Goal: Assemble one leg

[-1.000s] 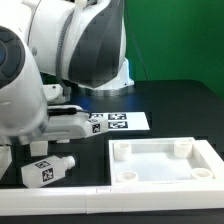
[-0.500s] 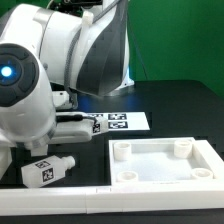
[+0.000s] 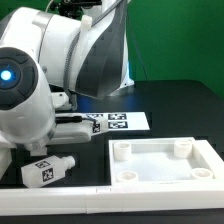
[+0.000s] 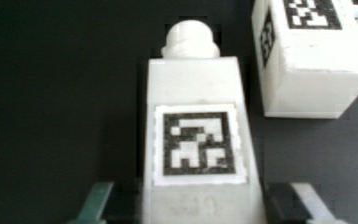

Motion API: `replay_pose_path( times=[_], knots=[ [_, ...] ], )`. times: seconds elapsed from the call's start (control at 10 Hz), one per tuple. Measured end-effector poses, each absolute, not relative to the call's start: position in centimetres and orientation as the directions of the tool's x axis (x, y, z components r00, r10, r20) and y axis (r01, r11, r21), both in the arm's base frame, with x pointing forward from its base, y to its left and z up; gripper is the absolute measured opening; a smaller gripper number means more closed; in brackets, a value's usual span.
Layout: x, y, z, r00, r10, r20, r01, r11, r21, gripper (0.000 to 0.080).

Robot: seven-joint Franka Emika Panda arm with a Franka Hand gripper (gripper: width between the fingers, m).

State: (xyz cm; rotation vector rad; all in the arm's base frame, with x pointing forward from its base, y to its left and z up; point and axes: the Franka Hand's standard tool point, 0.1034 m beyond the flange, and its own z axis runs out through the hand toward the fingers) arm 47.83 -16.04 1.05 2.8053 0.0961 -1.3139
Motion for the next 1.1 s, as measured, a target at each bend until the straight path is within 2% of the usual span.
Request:
replay_pose_path(
  times=[0.2, 0.3, 0.4, 0.5, 0.6, 1.0, 1.1],
  knots=[
    [47.9, -15.9, 1.1, 0.637, 0.039, -0.77, 0.074, -0.997, 0.01, 0.0285],
    [48.8, -14.5, 2.6, 0.623, 0.049, -0.781, 0.075, -0.997, -0.003, 0.0285],
    [51.1, -12.4, 5.1, 0.648, 0.051, -0.76, 0.068, -0.998, -0.009, 0.0285],
    [52.9, -10.2, 7.8, 0.672, 0.021, -0.741, 0.049, -0.999, 0.016, 0.0285],
    [54.7, -8.6, 9.6, 0.728, 0.018, -0.685, 0.049, -0.998, 0.027, 0.0285],
    [56.3, -9.1, 9.6, 0.886, 0.033, -0.462, 0.061, -0.997, 0.045, 0.0285],
    [56.7, -8.4, 9.8, 0.919, -0.012, -0.395, 0.015, -0.998, 0.065, 0.0285]
  ],
)
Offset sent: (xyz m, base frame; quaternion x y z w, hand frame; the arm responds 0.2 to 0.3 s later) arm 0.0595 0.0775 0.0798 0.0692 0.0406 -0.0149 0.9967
